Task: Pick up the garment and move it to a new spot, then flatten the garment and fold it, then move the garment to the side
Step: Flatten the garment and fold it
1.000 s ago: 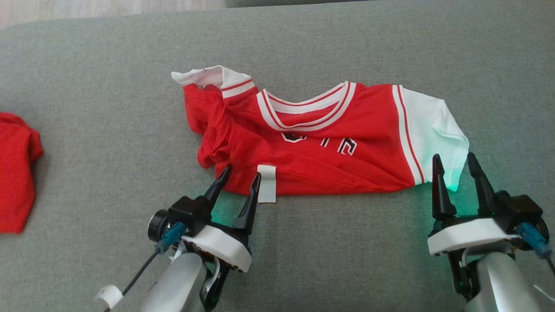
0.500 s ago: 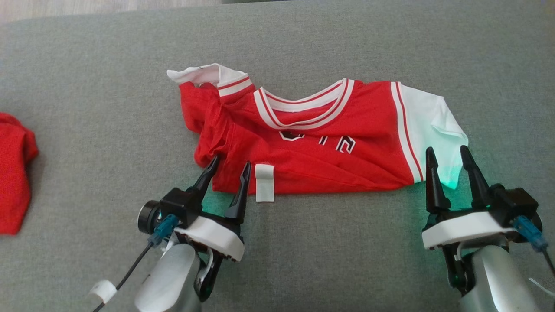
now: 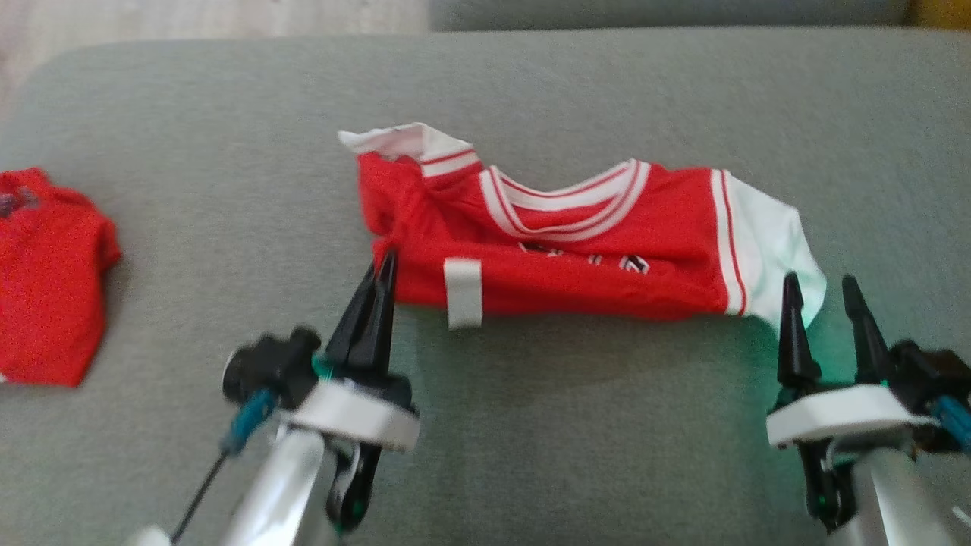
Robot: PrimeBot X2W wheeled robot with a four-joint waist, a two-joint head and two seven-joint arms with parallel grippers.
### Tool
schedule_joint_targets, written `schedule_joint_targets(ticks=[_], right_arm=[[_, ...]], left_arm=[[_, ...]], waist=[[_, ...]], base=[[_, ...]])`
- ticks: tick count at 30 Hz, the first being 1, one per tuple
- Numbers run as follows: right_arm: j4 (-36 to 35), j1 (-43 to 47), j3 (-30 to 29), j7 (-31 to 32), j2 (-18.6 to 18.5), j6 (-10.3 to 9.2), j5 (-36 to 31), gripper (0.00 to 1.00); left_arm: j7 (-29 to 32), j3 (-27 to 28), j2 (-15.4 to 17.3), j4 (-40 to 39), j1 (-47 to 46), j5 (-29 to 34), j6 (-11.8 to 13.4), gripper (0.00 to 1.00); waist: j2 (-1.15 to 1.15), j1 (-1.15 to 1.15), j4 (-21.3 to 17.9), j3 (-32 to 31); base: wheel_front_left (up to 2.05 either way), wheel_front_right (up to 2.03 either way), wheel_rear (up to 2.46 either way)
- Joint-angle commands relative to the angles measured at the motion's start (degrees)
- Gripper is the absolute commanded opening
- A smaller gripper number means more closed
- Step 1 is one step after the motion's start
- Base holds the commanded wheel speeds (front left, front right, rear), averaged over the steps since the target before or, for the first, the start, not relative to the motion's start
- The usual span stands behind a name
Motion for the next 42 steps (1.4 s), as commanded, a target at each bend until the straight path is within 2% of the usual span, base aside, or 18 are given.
schedule_joint_targets(ticks=[1,6,13,14,15,16,24,33,37,42], right_arm=[[-1.2,0.3,1.1,-0.4,-0.2,-0.04,0.6,1.0],[-0.5,1.6,1.3,-0.4,-0.2,-0.04,2.3,1.0],[0.3,2.3,3.1,-0.4,-0.2,-0.04,3.5,1.0],[0.3,2.4,3.4,-0.4,-0.2,-0.04,3.6,1.0],[0.3,2.5,3.5,-0.4,-0.2,-0.04,3.7,1.0],[0.2,2.6,3.6,-0.4,-0.2,-0.04,3.8,1.0],[-1.0,4.1,3.8,-0.4,-0.2,-0.04,3.4,1.0],[0.8,4.5,7.0,-0.4,-0.2,-0.04,2.1,1.0],[3.3,3.4,11.8,-0.4,-0.2,-0.04,2.1,1.0],[9.5,-0.8,15.8,-0.4,-0.2,-0.04,0.9,1.0]], left_arm=[[-0.5,2.6,0.4,-2.1,1.9,1.4,0.3,0.0],[-0.5,6.2,2.5,-2.4,7.7,4.1,-0.1,0.0],[-0.5,13.8,5.1,-0.4,12.1,5.6,1.0,0.0],[-0.5,14.9,5.3,0.3,12.5,5.9,1.4,0.33],[-0.5,15.9,5.4,1.0,12.8,6.2,1.9,0.79],[-0.5,17.1,5.2,1.3,13.0,6.3,2.5,1.0],[-0.5,22.4,2.2,0.2,15.6,8.4,5.4,1.0],[-0.5,22.0,0.6,0.3,17.6,9.3,4.3,1.0],[-0.5,21.4,0.5,0.6,17.4,9.8,3.6,1.0],[-0.5,19.6,0.4,0.9,17.3,9.7,3.1,1.0]], waist=[[0.0,0.0,3.0,-2.9],[0.0,0.0,5.7,-6.3],[0.0,0.0,5.2,-8.5],[0.0,0.0,4.8,-8.8],[0.0,0.0,4.4,-8.9],[0.0,0.0,4.0,-9.2],[0.0,0.0,0.9,-10.3],[0.0,0.0,-0.1,-10.6],[0.0,0.0,0.8,-10.3],[0.0,0.0,2.9,-9.1]], base=[[0.0,0.0,0.0],[0.0,0.0,0.0],[0.0,0.0,0.0],[0.0,0.0,0.0],[0.0,0.0,0.0],[0.0,0.0,0.0],[0.0,0.0,0.0],[0.0,0.0,0.0],[0.0,0.0,0.0],[0.0,0.0,0.0]])
